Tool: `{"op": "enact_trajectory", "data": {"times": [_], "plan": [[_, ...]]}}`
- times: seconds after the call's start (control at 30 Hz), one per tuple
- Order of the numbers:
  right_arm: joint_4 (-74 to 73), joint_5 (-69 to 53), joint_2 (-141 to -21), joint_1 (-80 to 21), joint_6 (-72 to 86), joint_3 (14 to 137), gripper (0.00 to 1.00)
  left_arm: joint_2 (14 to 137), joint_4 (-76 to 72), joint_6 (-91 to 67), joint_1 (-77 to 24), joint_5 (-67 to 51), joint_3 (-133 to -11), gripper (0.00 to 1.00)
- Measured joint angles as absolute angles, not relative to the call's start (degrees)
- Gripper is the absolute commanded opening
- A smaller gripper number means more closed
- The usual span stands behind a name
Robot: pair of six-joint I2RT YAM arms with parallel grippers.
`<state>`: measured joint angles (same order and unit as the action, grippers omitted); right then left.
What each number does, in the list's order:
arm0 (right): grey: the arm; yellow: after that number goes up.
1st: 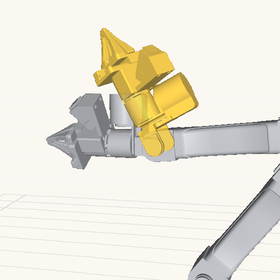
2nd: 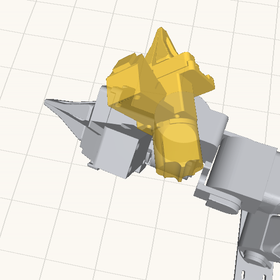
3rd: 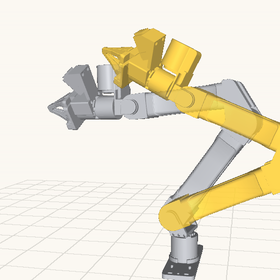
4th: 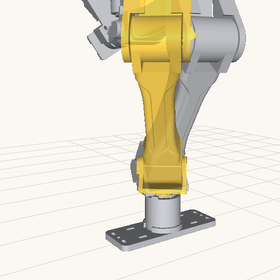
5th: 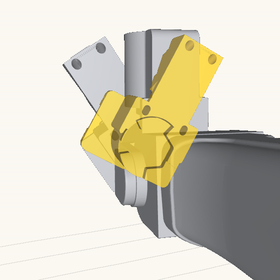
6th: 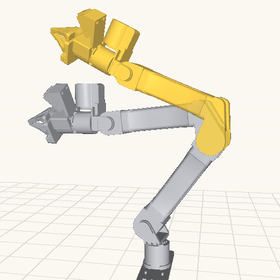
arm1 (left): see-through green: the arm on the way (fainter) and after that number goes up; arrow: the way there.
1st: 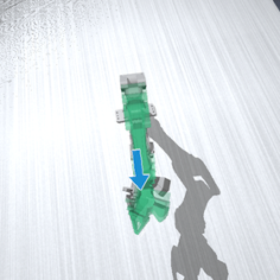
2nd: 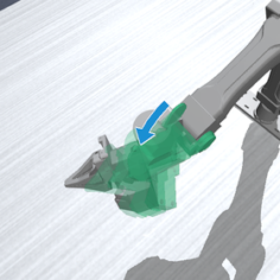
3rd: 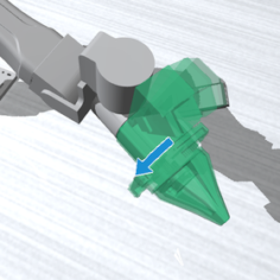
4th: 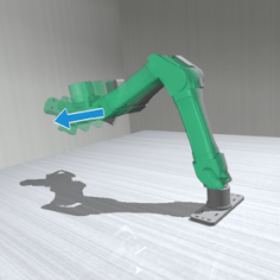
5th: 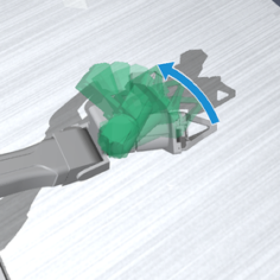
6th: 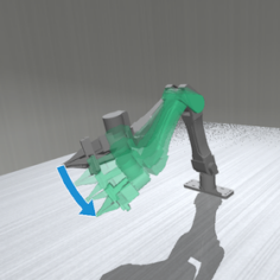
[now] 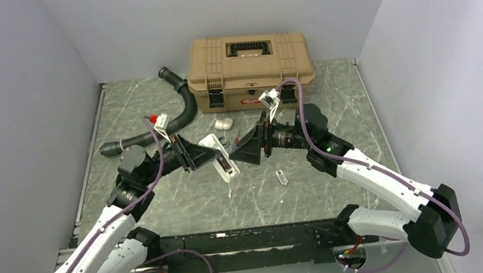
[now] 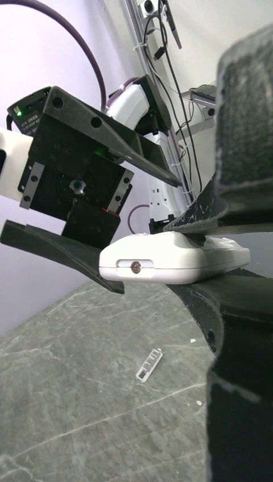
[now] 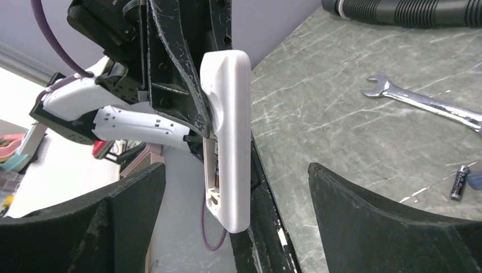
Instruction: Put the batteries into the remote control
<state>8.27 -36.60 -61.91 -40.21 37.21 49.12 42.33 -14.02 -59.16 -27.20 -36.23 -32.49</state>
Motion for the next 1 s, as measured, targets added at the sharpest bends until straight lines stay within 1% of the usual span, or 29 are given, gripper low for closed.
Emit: {"op": "enact_trajectory", "data": {"times": [0.5, 0.6, 0.67, 0.73, 0.8, 0.83, 0.87, 0.9, 0.97, 1.0], "plan": [[12.01, -41.71, -66.28, -41.15, 38.85, 48.99, 0.95, 47.81, -20.10, -59.75, -27.20, -38.28, -34.81, 0.00], [12.60, -42.09, -67.51, -41.85, 39.09, 48.99, 0.93, 48.10, -20.64, -59.86, -27.20, -38.57, -35.38, 0.00], [13.45, -42.19, -68.31, -42.30, 39.46, 48.99, 0.89, 48.29, -21.23, -59.92, -27.20, -38.81, -35.62, 0.00], [14.20, -42.35, -68.99, -42.68, 39.90, 48.99, 0.84, 48.38, -21.74, -60.16, -27.20, -38.87, -35.70, 0.00], [15.20, -42.52, -69.65, -42.96, 40.51, 48.99, 0.76, 48.38, -21.98, -60.31, -27.20, -38.98, -35.70, 0.00], [15.70, -42.52, -69.84, -43.03, 40.77, 48.99, 0.70, 48.38, -22.00, -60.42, -27.20, -39.05, -35.70, 0.00], [16.25, -42.54, -70.00, -43.07, 41.15, 48.99, 0.67, 48.38, -21.98, -60.51, -27.20, -39.13, -35.70, 0.00], [16.84, -42.57, -70.08, -43.07, 41.43, 48.99, 0.60, 48.38, -21.96, -60.51, -27.20, -39.16, -35.70, 0.00], [17.78, -42.57, -70.13, -43.09, 41.93, 48.99, 0.52, 48.36, -21.85, -60.49, -27.20, -39.16, -35.70, 0.00], [18.37, -42.57, -70.13, -43.09, 42.30, 48.99, 0.46, 48.36, -21.78, -60.49, -27.20, -39.16, -35.70, 0.00]]}}
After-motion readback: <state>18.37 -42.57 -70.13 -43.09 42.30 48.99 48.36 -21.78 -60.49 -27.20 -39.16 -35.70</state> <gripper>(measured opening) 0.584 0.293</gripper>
